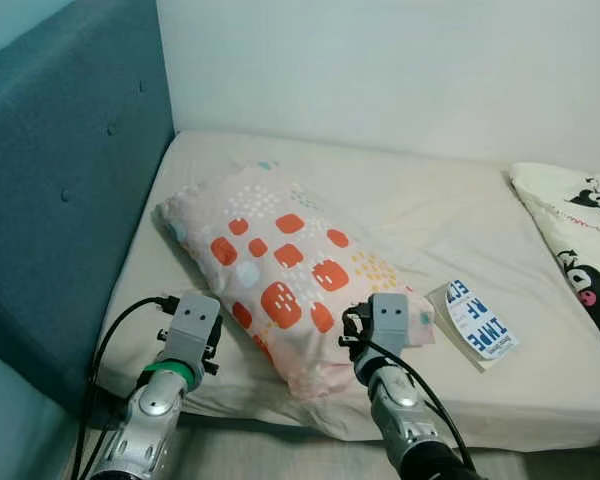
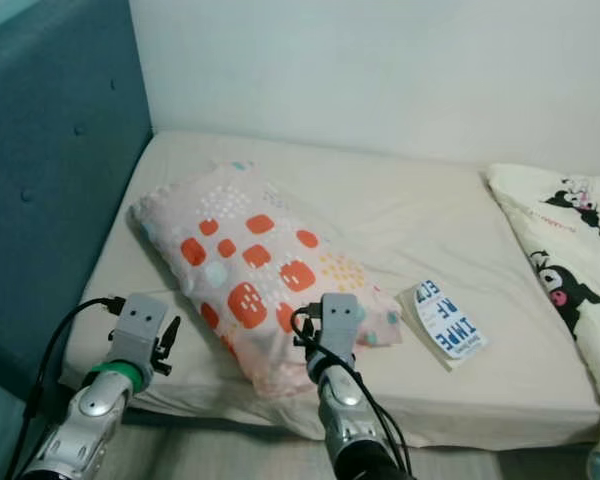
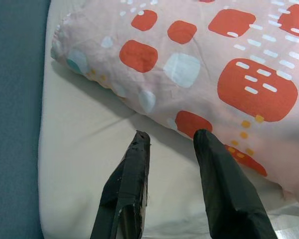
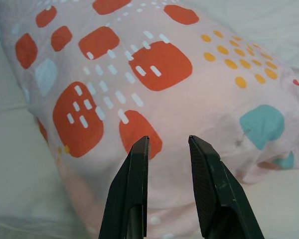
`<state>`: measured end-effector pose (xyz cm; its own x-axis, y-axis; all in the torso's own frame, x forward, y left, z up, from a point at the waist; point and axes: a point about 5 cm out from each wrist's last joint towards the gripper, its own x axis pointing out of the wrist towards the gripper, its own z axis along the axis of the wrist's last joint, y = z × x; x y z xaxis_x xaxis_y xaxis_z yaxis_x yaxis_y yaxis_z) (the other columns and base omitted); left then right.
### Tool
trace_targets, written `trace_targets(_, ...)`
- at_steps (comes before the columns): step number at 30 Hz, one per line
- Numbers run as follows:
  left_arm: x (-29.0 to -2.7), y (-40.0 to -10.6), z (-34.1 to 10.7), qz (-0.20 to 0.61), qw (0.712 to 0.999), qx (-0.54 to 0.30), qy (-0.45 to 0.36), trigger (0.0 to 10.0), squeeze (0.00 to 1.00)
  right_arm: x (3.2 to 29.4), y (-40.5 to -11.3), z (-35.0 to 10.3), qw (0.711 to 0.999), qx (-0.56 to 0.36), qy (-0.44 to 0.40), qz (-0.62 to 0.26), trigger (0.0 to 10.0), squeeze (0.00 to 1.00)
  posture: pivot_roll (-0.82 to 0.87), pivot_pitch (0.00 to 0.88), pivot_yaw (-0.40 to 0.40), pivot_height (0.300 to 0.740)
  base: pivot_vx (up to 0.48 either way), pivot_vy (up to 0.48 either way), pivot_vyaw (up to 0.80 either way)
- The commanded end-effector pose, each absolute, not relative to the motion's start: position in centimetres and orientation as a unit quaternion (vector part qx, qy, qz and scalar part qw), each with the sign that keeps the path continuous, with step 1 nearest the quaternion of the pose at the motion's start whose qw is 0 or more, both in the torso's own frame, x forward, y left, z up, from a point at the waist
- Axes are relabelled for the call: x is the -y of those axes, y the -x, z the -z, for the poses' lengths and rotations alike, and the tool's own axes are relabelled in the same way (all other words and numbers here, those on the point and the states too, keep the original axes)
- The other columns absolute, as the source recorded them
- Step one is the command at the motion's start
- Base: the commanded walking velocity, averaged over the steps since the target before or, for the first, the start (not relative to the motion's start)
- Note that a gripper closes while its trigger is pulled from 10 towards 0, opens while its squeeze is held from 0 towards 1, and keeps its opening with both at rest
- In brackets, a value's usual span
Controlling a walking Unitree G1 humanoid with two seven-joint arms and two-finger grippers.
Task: Clean up the room
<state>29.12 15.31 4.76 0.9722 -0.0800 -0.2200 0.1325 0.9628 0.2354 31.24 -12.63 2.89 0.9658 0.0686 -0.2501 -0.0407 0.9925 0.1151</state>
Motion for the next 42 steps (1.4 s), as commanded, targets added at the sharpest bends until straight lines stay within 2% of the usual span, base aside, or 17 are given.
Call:
trace_targets(1, -15.1, -28.6, -4.3, 0.065, 0.982, -0.109, -0.136, 10.0, 0.0, 12.8, -31.0, -2.5, 0.989, -0.135, -0.064, -0.019, 10.0, 0.0, 0.06, 0.0, -0.015, 0.67, 0.0, 0.0, 0.0)
trace_targets(14, -15.4, -27.9, -3.9, 0.061, 0.981, -0.109, -0.15, 10.0, 0.0, 12.9, -31.1, -2.6, 0.989, -0.13, -0.068, -0.025, 10.0, 0.0, 0.06, 0.0, -0.021, 0.615, 0.0, 0.0, 0.0)
trace_targets(27, -18.3, -25.1, -3.4, -0.016, 0.983, -0.078, -0.163, 10.0, 0.0, 11.0, -30.8, -3.2, 0.983, -0.097, -0.11, -0.106, 10.0, 0.0, 0.07, 0.0, -0.033, 0.61, 0.0, 0.0, 0.0)
trace_targets(29, -18.9, -24.6, -3.1, -0.029, 0.983, -0.084, -0.16, 10.0, 0.0, 10.7, -30.8, -3.5, 0.983, -0.087, -0.116, -0.117, 10.0, 0.0, 0.07, 0.0, -0.035, 0.605, 0.0, 0.0, 0.0)
trace_targets(31, -20.0, -23.2, -1.6, -0.041, 0.978, -0.118, -0.167, 10.0, 0.0, 9.2, -30.7, -4.3, 0.976, -0.057, -0.123, -0.172, 10.0, 0.0, 0.08, 0.003, -0.039, 0.595, 0.0, 0.0, 0.0)
trace_targets(39, -20.4, -21.4, 0.0, -0.035, 0.972, -0.152, -0.176, 10.0, 0.0, 8.4, -30.7, -4.6, 0.97, -0.05, -0.134, -0.199, 10.0, 0.0, 0.08, 0.016, -0.039, 0.595, 0.0, 0.0, 0.0)
trace_targets(42, -21.0, -19.2, 1.4, -0.047, 0.968, -0.182, -0.166, 10.0, 0.0, 8.0, -30.9, -4.5, 0.972, -0.057, -0.109, -0.199, 10.0, 0.0, 0.1, 0.059, -0.044, 0.595, 0.0, 0.0, 0.0)
